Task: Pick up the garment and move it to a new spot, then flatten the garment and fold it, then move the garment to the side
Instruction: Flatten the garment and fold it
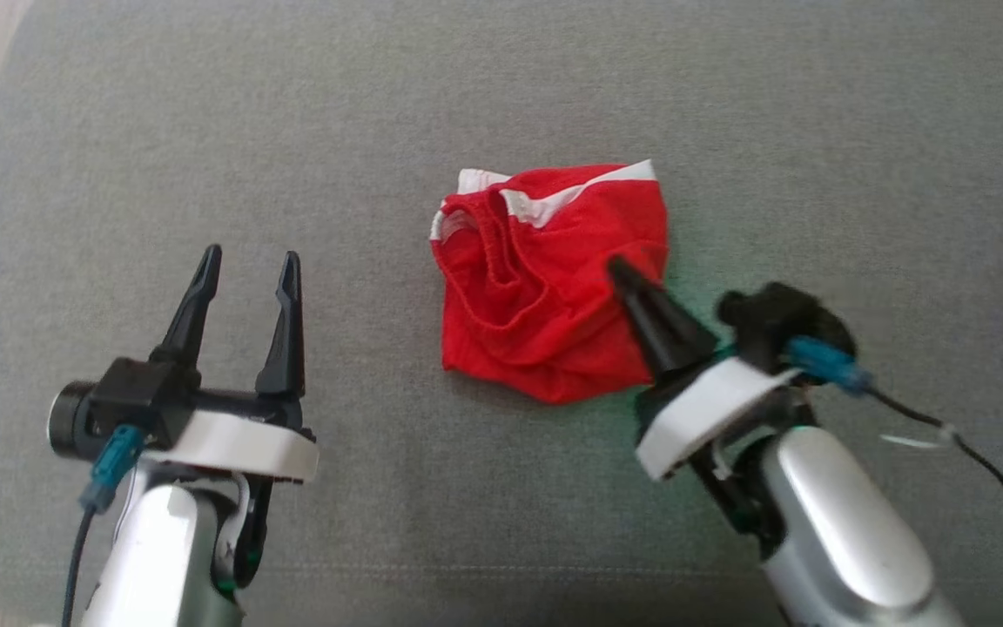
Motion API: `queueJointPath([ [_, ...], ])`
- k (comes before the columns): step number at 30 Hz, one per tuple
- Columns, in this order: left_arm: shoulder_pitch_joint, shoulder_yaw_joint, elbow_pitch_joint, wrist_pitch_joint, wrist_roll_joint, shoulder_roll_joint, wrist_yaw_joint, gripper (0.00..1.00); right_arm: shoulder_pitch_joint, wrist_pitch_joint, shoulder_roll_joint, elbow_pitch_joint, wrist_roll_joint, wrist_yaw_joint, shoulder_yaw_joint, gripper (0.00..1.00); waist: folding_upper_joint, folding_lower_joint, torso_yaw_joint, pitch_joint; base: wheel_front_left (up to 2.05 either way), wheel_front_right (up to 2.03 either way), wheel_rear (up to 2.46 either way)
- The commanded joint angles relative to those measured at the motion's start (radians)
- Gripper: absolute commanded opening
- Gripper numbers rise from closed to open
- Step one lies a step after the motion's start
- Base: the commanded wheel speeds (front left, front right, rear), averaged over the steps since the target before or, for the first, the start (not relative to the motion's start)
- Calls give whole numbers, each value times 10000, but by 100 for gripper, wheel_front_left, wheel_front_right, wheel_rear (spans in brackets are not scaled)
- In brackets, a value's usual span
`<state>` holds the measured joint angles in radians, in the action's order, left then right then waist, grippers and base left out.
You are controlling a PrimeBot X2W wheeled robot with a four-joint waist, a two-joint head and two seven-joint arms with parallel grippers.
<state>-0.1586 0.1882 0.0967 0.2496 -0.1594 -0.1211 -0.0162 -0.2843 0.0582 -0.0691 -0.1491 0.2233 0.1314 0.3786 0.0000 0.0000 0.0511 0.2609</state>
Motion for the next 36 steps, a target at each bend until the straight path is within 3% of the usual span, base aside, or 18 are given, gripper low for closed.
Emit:
queueJointPath([
  [1, -409, -266, -323, 122, 76, -126, 48, 100, -375, 73, 166, -27, 80, -7, 428, 0, 0, 0, 101, 74, 0, 0, 0],
  [5, -514, -246, -311, 122, 78, -59, 96, 100, -1081, 419, 180, -1388, 135, -7, 942, 0, 0, 0, 266, 207, 0, 0, 0],
  [12, -546, -289, -284, 122, 98, 7, 128, 100, -1711, 731, 186, -2623, 505, -7, 1594, 0, 0, 0, 322, 280, 0, 0, 0],
  [36, -720, -366, -222, 122, 222, 184, 346, 100, -3138, 403, 188, -3998, 2672, -7, 3925, 0, 0, 0, 549, 469, 0, 0, 0],
])
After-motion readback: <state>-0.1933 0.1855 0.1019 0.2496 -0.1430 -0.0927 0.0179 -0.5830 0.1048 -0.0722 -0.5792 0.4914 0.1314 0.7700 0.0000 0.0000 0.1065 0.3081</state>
